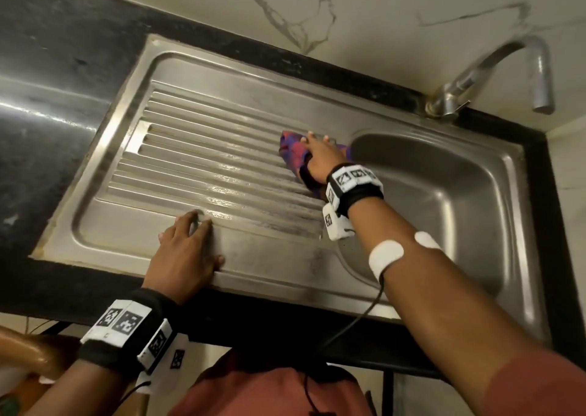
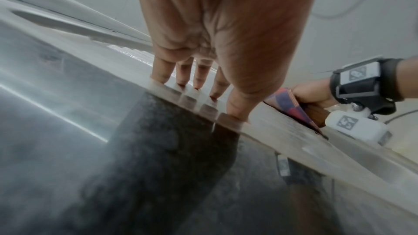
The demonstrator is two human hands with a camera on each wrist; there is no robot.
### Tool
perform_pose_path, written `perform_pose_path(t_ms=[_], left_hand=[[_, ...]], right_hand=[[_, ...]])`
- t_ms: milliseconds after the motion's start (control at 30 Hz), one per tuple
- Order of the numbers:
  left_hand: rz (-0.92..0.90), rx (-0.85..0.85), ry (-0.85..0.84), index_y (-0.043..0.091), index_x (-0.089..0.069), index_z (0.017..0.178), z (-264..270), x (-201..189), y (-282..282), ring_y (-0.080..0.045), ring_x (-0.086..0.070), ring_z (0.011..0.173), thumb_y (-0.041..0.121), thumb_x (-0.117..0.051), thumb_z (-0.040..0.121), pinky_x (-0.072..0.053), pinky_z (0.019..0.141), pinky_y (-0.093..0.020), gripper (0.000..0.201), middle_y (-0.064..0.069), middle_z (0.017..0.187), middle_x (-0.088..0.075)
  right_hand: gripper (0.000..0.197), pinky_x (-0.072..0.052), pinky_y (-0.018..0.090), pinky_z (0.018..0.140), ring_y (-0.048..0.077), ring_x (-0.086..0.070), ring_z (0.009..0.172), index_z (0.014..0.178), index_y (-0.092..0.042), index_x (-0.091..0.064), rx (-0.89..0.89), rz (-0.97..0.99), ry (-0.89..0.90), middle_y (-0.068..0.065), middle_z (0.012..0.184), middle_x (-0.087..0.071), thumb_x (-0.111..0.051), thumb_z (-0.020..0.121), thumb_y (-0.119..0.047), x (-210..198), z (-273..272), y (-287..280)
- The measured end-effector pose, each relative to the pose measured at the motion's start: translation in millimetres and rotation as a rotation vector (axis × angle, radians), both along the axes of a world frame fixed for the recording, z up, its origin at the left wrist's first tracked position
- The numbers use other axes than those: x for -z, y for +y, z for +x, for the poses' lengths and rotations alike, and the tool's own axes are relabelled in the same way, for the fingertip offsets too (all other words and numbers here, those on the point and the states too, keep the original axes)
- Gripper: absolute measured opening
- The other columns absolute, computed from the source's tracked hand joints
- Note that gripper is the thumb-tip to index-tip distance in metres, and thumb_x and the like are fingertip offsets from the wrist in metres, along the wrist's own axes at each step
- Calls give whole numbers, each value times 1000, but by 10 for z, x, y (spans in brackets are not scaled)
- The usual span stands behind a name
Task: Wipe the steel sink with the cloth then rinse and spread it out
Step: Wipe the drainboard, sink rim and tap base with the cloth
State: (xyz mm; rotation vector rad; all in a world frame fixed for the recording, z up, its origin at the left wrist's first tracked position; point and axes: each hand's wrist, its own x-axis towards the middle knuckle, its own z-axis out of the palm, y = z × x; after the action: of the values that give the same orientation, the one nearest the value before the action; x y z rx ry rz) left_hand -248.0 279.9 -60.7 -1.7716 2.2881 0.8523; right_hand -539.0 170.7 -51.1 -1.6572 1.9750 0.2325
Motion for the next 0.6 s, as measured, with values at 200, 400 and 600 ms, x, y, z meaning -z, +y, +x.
perform_pose_path(t_ms=[200, 400, 600], left_hand=[[5, -46, -1, 16, -44, 140, -32, -31, 11, -39, -34, 130, 38, -72, 77, -33, 109, -45, 72, -9, 152, -25], [17, -49, -32, 17, -43, 141, -46, -45, -12, -38, -33, 132, 39, -72, 77, -30, 111, -43, 74, -11, 152, -27], [26, -66, -63, 19, -43, 142, -76, -47, -21, -37, -32, 132, 40, -72, 77, -31, 110, -43, 74, -11, 151, -28]], right_hand=[[65, -14, 50, 118, 37, -9, 147, 150, -21, -20, -71, -12, 42, 2, 162, -3, -40, 90, -4, 40, 147, 374], [77, -6, 48, 118, 34, -8, 148, 149, -18, -26, -281, 70, -140, 1, 161, -9, -43, 80, 9, -82, 539, 1820], [78, -8, 42, 121, 27, -9, 148, 147, -24, -31, -278, 116, -275, -3, 160, -15, -39, 80, 16, -100, 495, 1974]])
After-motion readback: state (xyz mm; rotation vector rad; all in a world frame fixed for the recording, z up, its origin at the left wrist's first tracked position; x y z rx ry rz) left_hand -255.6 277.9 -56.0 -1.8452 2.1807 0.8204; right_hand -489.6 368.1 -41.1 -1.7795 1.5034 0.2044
